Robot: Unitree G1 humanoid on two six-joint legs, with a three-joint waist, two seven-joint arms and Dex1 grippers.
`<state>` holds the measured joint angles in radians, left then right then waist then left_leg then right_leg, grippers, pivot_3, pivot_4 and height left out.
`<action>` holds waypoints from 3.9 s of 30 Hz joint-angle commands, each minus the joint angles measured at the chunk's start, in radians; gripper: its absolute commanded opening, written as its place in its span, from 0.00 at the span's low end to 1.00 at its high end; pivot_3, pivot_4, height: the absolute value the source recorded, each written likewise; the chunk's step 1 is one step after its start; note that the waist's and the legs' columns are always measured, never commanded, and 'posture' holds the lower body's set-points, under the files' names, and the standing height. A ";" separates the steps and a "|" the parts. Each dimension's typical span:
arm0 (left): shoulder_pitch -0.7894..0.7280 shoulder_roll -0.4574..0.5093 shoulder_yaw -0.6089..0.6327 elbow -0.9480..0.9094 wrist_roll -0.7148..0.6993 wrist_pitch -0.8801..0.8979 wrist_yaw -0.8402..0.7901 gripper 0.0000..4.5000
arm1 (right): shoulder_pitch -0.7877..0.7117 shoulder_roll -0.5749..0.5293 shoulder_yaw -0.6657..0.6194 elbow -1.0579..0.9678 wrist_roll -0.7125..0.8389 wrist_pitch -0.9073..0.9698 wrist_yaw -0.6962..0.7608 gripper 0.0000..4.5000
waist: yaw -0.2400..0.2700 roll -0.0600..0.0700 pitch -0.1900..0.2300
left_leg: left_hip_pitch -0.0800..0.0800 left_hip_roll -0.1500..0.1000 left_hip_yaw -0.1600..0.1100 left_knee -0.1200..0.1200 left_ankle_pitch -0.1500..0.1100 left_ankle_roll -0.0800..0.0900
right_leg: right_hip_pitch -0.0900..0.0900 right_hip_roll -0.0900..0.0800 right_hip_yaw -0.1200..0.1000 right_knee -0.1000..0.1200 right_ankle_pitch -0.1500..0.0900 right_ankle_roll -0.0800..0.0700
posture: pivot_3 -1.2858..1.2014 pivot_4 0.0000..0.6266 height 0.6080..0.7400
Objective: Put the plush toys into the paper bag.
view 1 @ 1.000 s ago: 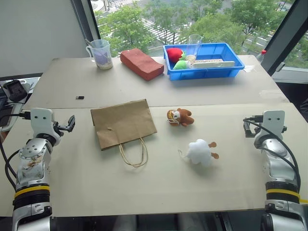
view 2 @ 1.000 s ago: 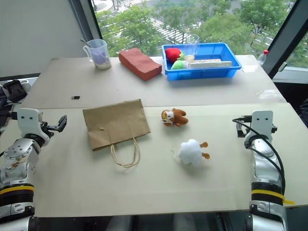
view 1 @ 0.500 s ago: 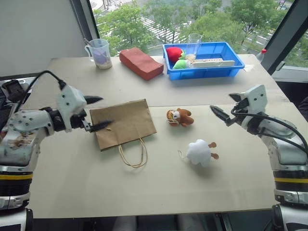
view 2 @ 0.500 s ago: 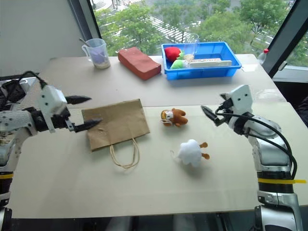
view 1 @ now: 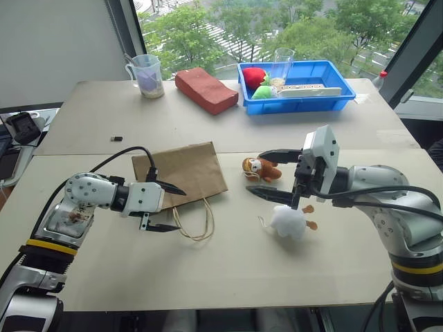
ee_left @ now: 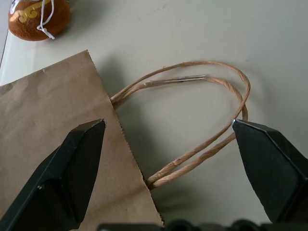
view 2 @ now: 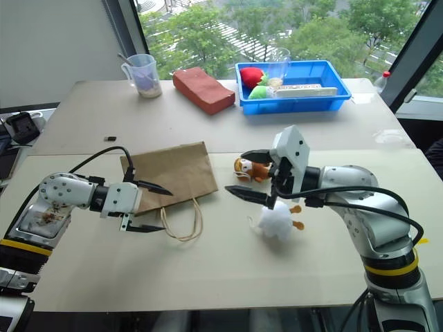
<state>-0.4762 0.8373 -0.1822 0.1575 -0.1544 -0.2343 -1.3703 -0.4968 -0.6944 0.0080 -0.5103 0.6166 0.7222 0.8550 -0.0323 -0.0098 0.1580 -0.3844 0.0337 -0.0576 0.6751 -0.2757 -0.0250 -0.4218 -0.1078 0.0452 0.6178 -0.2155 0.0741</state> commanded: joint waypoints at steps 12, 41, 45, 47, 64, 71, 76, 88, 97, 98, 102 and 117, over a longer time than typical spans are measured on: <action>-0.014 -0.039 -0.039 0.077 0.049 -0.135 -0.029 1.00 | -0.067 0.000 -0.011 -0.055 0.054 0.050 -0.036 1.00 | 0.003 0.000 0.000 | 0.000 0.000 0.000 0.001 0.000 0.000 | 0.000 0.000 0.000 0.002 0.000 0.000 | 0.52 0.24 1.00; -0.029 -0.122 -0.083 -0.010 -0.039 0.032 -0.082 0.02 | -0.076 -0.009 0.002 -0.047 0.037 0.046 -0.056 1.00 | 0.017 0.000 0.000 | 0.001 0.000 0.000 0.003 0.000 0.000 | 0.000 0.000 0.000 0.005 0.000 0.000 | 0.52 0.24 1.00; -0.101 -0.125 -0.007 -0.066 -0.179 0.267 -0.068 0.02 | -0.037 -0.022 0.003 -0.030 0.021 0.038 -0.051 1.00 | 0.019 0.000 0.000 | 0.000 0.000 -0.001 0.003 0.000 0.000 | 0.000 0.000 0.000 0.006 0.000 0.000 | 0.52 0.24 1.00; -0.136 -0.128 0.034 -0.085 -0.238 0.367 -0.047 0.02 | -0.008 -0.037 0.011 -0.021 -0.002 0.019 -0.040 1.00 | 0.020 -0.001 0.000 | 0.000 0.000 -0.002 0.004 0.000 0.000 | 0.000 0.000 -0.001 0.006 0.000 0.000 | 0.52 0.24 1.00; -0.209 -0.126 0.180 -0.180 -0.351 0.632 0.075 0.00 | -0.040 0.373 0.279 0.362 -0.241 -0.189 -0.133 0.05 | -0.013 -0.001 0.000 | 0.002 0.000 -0.002 0.003 0.000 0.000 | 0.000 0.000 0.000 0.007 0.000 0.000 | 0.52 0.24 1.00; -0.205 -0.114 0.192 -0.226 -0.368 0.680 0.092 0.00 | -0.149 0.584 0.264 0.628 -0.316 -0.159 -0.284 0.01 | -0.015 -0.001 0.000 | 0.001 0.000 -0.002 0.002 0.001 -0.001 | -0.002 0.000 -0.001 0.007 0.000 0.000 | 0.52 0.24 1.00; -0.201 -0.104 0.197 -0.250 -0.381 0.702 0.100 0.00 | -0.186 0.663 0.264 0.754 -0.372 -0.198 -0.343 0.01 | -0.018 0.000 0.000 | 0.003 0.000 -0.002 0.001 0.001 -0.001 | -0.002 0.000 -0.001 0.008 0.000 0.000 | 0.52 0.24 1.00; -0.296 -0.082 0.300 -0.152 -0.354 0.696 0.240 0.00 | -0.187 0.662 0.346 0.946 -0.557 -0.219 -0.384 0.01 | -0.036 0.000 0.000 | 0.007 0.000 -0.002 0.001 0.001 -0.002 | 0.001 0.000 -0.001 0.010 0.000 0.000 | 0.52 0.24 1.00; -0.491 -0.006 0.426 -0.026 -0.367 0.712 0.362 0.00 | -0.189 0.667 0.320 0.951 -0.561 -0.195 -0.401 0.01 | -0.038 0.000 0.000 | 0.009 0.000 -0.002 -0.001 0.001 -0.002 | 0.001 0.000 -0.001 0.011 0.000 0.000 | 0.52 0.24 1.00; -0.494 0.004 0.426 -0.029 -0.370 0.716 0.355 0.00 | -0.193 0.670 0.316 0.953 -0.558 -0.191 -0.402 0.01 | -0.038 0.000 0.000 | 0.009 0.000 -0.002 -0.001 0.001 -0.002 | 0.001 0.000 -0.001 0.011 0.000 0.000 | 0.52 0.24 1.00; -0.493 0.009 0.428 -0.053 -0.385 0.731 0.360 0.00 | -0.210 0.673 0.303 0.961 -0.553 -0.189 -0.401 0.01 | -0.037 0.000 0.000 | 0.009 0.000 -0.002 -0.001 0.002 -0.003 | 0.001 0.000 -0.001 0.011 0.000 0.000 | 0.52 0.24 1.00; -0.284 -0.052 0.319 -0.159 -0.384 0.720 0.267 0.00 | -0.176 0.614 0.142 0.444 -0.262 -0.066 -0.204 0.21 | -0.038 -0.001 0.001 | 0.004 0.000 -0.002 -0.003 0.003 -0.005 | -0.004 0.000 -0.001 0.010 0.000 0.000 | 0.52 0.24 1.00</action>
<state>-0.7472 0.7763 0.1339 0.0161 -0.5364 0.5025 -1.0844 -0.6633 -0.0712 0.1795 0.0287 0.2943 0.6030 0.6316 -0.0705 -0.0107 0.1587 -0.3804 0.0337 -0.0601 0.6718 -0.2730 -0.0297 -0.4253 -0.1073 0.0438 0.6279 -0.2156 0.0743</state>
